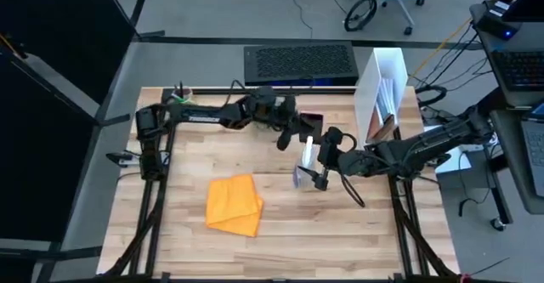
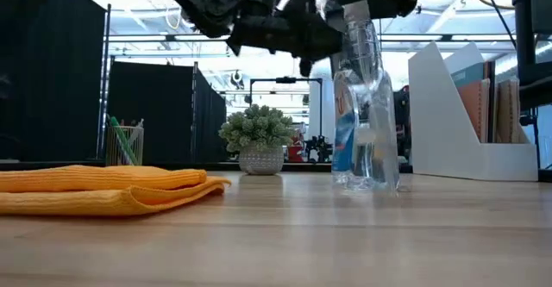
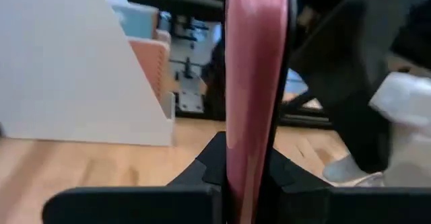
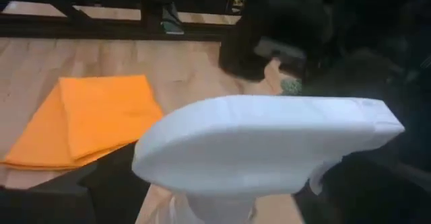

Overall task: Apply microfiber cloth
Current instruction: Spray the pink cellphone using the transparent spray bottle

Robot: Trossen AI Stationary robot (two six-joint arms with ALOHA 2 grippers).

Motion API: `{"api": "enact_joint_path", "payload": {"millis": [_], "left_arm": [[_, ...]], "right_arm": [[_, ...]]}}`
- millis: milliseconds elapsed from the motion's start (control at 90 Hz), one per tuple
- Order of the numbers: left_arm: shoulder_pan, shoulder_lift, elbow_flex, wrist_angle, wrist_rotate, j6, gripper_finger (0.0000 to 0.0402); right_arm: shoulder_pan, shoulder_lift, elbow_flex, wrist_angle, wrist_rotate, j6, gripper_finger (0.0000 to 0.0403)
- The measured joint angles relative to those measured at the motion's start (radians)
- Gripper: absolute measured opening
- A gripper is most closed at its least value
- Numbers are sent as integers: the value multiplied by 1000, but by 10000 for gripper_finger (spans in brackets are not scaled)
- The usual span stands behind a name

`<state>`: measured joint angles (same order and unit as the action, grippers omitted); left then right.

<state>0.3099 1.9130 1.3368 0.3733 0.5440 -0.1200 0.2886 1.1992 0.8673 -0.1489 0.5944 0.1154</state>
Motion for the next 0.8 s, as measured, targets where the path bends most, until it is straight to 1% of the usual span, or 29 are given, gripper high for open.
{"api": "enact_joint_path", "payload": {"millis": [78, 300, 489, 600, 800], "left_arm": [[2, 1, 3, 10, 3, -2, 13], [0, -9, 2, -1, 4, 5, 13], [1, -14, 2, -5, 4, 21, 13], [1, -13, 2, -10, 4, 25, 13], [1, -13, 2, -18, 4, 28, 13]], "right_arm": [[1, 0, 0, -1, -11, 2, 365], [0, 0, 0, -11, -14, -6, 312], [1, 0, 0, -11, -15, 5, 287], [1, 0, 0, -11, -16, 4, 285], [0, 0, 0, -19, -20, 5, 304]]}}
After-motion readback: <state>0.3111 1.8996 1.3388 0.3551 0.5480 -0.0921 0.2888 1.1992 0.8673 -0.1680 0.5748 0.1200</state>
